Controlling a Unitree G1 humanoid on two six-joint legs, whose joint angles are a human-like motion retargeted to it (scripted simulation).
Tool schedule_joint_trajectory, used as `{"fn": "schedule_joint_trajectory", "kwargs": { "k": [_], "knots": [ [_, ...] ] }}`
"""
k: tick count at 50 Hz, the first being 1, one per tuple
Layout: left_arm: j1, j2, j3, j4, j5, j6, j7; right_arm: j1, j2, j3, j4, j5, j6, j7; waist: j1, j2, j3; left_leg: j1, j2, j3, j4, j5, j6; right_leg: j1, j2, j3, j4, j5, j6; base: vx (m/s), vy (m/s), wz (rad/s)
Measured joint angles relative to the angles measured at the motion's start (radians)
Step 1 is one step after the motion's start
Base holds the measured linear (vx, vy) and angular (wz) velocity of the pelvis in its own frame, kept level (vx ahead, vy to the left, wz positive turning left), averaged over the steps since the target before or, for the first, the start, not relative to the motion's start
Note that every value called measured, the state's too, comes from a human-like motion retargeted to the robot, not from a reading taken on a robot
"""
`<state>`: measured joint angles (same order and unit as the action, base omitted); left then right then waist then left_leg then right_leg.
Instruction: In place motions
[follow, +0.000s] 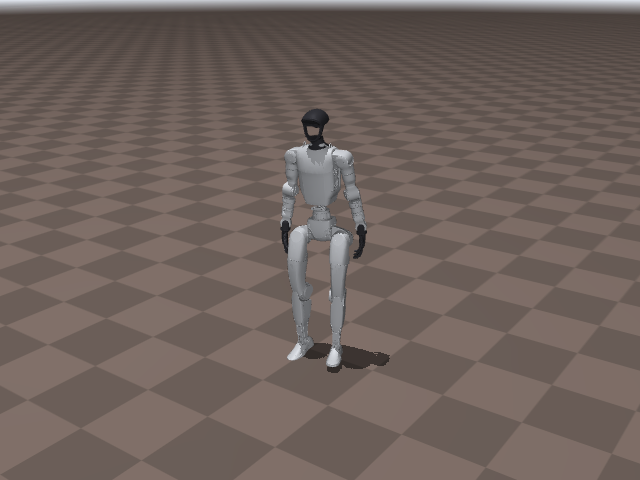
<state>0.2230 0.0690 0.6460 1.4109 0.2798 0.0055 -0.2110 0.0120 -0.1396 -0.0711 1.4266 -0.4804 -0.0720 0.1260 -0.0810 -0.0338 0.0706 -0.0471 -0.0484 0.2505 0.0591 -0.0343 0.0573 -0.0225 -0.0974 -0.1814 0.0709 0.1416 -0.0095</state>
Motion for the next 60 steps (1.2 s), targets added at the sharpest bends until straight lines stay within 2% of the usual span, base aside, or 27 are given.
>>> {"fn": "schedule_joint_trajectory", "kwargs": {
  "k": [3,7,8,10,13,18,22,31,36,40,43,44,45,48,53,57,58,60],
  "knots": [
    [0.003,0.018,-0.013,-0.012,0.035,0.011,-0.021,0.011,-0.006,-0.018,0.055,-0.014,0.015,-0.002,0.000,-0.004,-0.004,-0.003,0.008,-0.016,0.020,-0.005,-0.010,0.026,0.002,-0.018,-0.027,-0.001,-0.004,-0.01,-0.21,0.12],
    [0.009,0.028,-0.043,-0.010,0.029,0.003,0.014,0.034,-0.023,-0.065,0.098,-0.022,0.037,-0.013,0.141,0.007,-0.011,0.003,0.067,0.081,0.047,-0.028,-0.035,0.050,0.018,0.089,-0.053,-0.013,0.019,-0.04,-0.19,-1.09],
    [0.010,0.029,-0.050,-0.006,0.028,0.001,0.013,0.041,-0.028,-0.080,0.102,-0.018,0.038,-0.017,0.133,0.008,-0.010,0.002,0.066,0.067,0.054,-0.031,-0.038,0.054,0.021,0.074,-0.063,-0.004,0.015,0.02,-0.11,0.92],
    [0.015,0.026,-0.049,0.003,0.039,0.006,-0.007,0.050,-0.041,-0.104,0.116,-0.009,0.045,-0.025,0.002,0.001,-0.008,-0.009,0.023,-0.056,0.061,-0.019,-0.032,0.068,0.017,-0.063,-0.087,0.016,-0.011,0.05,-0.07,2.17],
    [0.036,0.011,-0.031,0.011,0.045,0.008,-0.006,0.054,-0.061,-0.112,0.140,0.003,0.059,-0.045,0.004,0.012,-0.031,-0.011,0.037,-0.044,0.054,-0.020,-0.040,0.055,0.021,-0.047,-0.075,0.004,-0.011,0.02,-0.07,0.22],
    [0.043,-0.007,-0.027,0.034,0.019,0.005,0.020,0.042,-0.080,-0.131,0.143,0.026,0.068,-0.061,-0.006,0.017,-0.021,0.010,0.035,-0.049,0.037,-0.017,-0.049,0.067,0.024,-0.054,-0.072,-0.007,-0.020,-0.03,-0.04,0.03],
    [0.053,-0.010,-0.030,0.040,0.039,0.013,0.008,0.042,-0.081,-0.129,0.122,0.031,0.063,-0.048,-0.011,0.036,-0.039,0.017,0.043,-0.050,0.020,-0.020,-0.060,0.061,0.030,-0.055,-0.068,-0.012,-0.024,0.00,0.00,0.00],
    [0.065,0.001,-0.018,0.032,0.046,0.018,0.007,0.025,-0.034,-0.075,0.044,0.030,0.045,0.001,-0.029,0.063,-0.047,0.063,0.065,-0.029,-0.017,-0.041,-0.090,0.068,0.061,-0.038,-0.054,-0.031,-0.041,0.01,-0.06,-0.11],
    [0.078,0.023,-0.002,0.025,0.048,0.023,0.005,0.026,-0.016,-0.039,0.016,-0.006,0.027,0.010,-0.054,0.057,-0.058,0.057,0.083,-0.029,0.037,-0.080,-0.099,0.083,0.072,-0.043,-0.045,-0.052,-0.051,0.02,-0.14,0.05],
    [0.085,0.037,0.004,0.008,0.049,0.021,-0.004,0.017,-0.018,-0.025,0.028,-0.028,0.028,0.002,-0.043,0.025,-0.052,0.018,0.085,0.005,0.174,-0.084,-0.065,0.097,0.056,-0.033,-0.032,-0.064,-0.056,-0.04,-0.18,-0.06],
    [0.076,0.039,-0.007,-0.007,0.053,0.012,-0.010,-0.004,-0.029,-0.038,0.044,-0.030,0.028,-0.008,-0.027,-0.019,-0.028,-0.110,0.076,0.012,0.447,-0.115,0.043,0.111,0.009,-0.031,-0.024,-0.065,-0.049,-0.14,-0.13,0.02],
    [0.076,0.037,-0.012,-0.012,0.059,0.009,-0.013,-0.007,-0.034,-0.042,0.046,-0.024,0.025,-0.010,-0.015,-0.021,-0.020,-0.150,0.078,0.013,0.495,-0.126,0.043,0.113,0.006,-0.028,-0.022,-0.063,-0.048,-0.13,-0.08,-0.18],
    [0.078,0.035,-0.018,-0.018,0.065,0.007,-0.016,-0.008,-0.039,-0.045,0.048,-0.017,0.020,-0.012,-0.001,-0.016,-0.012,-0.186,0.083,0.015,0.522,-0.133,0.023,0.114,0.009,-0.025,-0.021,-0.060,-0.049,-0.11,-0.07,-0.25],
    [0.089,0.026,-0.032,-0.034,0.085,-0.003,-0.024,-0.027,-0.052,-0.048,0.063,0.024,0.021,-0.001,0.046,0.010,0.022,-0.294,0.100,-0.010,0.414,-0.111,-0.094,0.123,0.041,-0.019,-0.015,-0.058,-0.062,-0.13,-0.03,-0.27],
    [0.106,0.004,-0.045,-0.043,0.097,-0.003,-0.036,-0.055,-0.060,-0.045,0.038,0.050,0.035,0.003,0.176,0.050,0.133,-0.482,0.220,-0.023,0.207,-0.117,-0.256,0.160,0.081,0.032,0.015,-0.061,-0.093,-0.14,-0.02,-0.80],
    [0.133,-0.026,-0.044,-0.023,0.099,-0.002,-0.038,-0.063,-0.064,-0.059,0.023,0.017,0.041,-0.008,0.310,0.038,0.196,-0.650,0.321,-0.014,0.179,-0.115,-0.313,0.166,0.051,0.114,0.046,-0.063,-0.111,-0.12,0.04,-1.18],
    [0.140,-0.033,-0.041,-0.011,0.099,0.000,-0.036,-0.064,-0.065,-0.061,0.023,0.014,0.044,-0.011,0.334,0.024,0.211,-0.689,0.310,-0.082,0.174,-0.103,-0.318,0.162,0.025,0.134,0.063,-0.071,-0.107,-0.11,0.11,-0.97],
    [0.155,-0.046,-0.030,0.015,0.100,0.006,-0.034,-0.062,-0.065,-0.058,0.023,0.018,0.046,-0.019,0.367,0.000,0.236,-0.740,0.312,-0.108,0.171,-0.098,-0.319,0.153,-0.021,0.169,0.096,-0.087,-0.100,-0.09,0.11,-0.78]
  ]
}}
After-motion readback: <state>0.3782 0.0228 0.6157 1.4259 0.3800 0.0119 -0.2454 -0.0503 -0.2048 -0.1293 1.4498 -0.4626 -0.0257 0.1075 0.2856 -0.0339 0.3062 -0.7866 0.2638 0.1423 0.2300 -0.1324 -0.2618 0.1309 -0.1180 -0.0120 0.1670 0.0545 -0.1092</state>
